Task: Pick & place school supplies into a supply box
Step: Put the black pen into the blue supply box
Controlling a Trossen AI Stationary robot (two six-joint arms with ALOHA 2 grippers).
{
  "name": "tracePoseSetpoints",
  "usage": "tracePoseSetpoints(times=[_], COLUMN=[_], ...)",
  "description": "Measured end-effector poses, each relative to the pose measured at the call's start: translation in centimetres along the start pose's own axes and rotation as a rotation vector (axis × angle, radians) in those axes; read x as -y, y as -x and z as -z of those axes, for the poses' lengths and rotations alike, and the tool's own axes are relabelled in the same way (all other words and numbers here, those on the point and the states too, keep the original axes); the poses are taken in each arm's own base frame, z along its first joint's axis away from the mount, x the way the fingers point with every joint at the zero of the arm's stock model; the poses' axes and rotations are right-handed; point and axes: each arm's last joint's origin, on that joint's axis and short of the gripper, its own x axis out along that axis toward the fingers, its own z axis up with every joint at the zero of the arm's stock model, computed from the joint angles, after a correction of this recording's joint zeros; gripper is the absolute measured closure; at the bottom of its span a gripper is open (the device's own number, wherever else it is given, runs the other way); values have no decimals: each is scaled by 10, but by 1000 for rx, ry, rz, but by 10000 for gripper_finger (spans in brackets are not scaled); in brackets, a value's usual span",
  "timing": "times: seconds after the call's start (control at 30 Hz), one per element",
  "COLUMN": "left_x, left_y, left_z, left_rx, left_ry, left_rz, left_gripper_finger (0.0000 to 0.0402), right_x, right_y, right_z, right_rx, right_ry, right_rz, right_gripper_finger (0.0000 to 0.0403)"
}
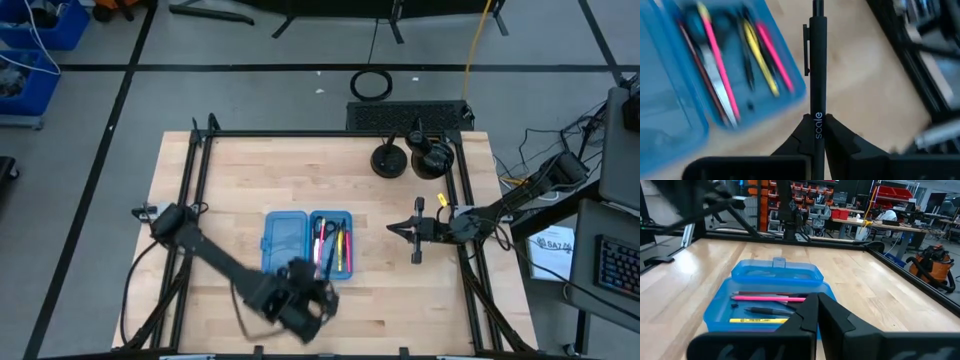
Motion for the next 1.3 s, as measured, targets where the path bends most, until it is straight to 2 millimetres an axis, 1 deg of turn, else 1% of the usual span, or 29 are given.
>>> tracePoseSetpoints(times=[0.07,0.2,0.27,0.33,0.43,0.6,0.8,0.97,1.03,1.1,1.23,1.3], left_x=[-2,-9,-11,-15,-20,-25,-35,-46,-50,-54,-60,-60], left_y=[-8,-39,-55,-68,-87,-104,-130,-155,-161,-162,-165,-165], left_z=[-26,-70,-86,-96,-100,-102,-92,-86,-87,-90,-90,-90], left_rx=[16,29,35,16,-48,-93,-203,-268,-282,-292,-292,-287], left_ry=[5,-22,-32,-28,-29,6,9,-3,-8,-11,-17,-47], left_rz=[-45,-131,-155,-179,-211,-240,-303,-364,-389,-414,-439,-437], left_gripper_finger=[380,384,381,377,380,386,380,385,386,384,373,364], right_x=[0,0,0,0,0,0,-1,-2,-2,-2,-2,-2], right_y=[0,0,0,0,0,0,0,0,0,0,0,0], right_z=[0,-1,-1,0,1,1,1,1,1,1,1,1], right_rx=[4,6,5,3,-8,-10,-12,-10,-11,-10,-11,-11], right_ry=[-4,-7,-5,-4,4,2,8,9,7,4,2,-8], right_rz=[0,0,0,0,-1,-4,-36,-53,-53,-53,-53,-53], right_gripper_finger=[399,399,399,399,399,399,399,399,399,399,399,399])
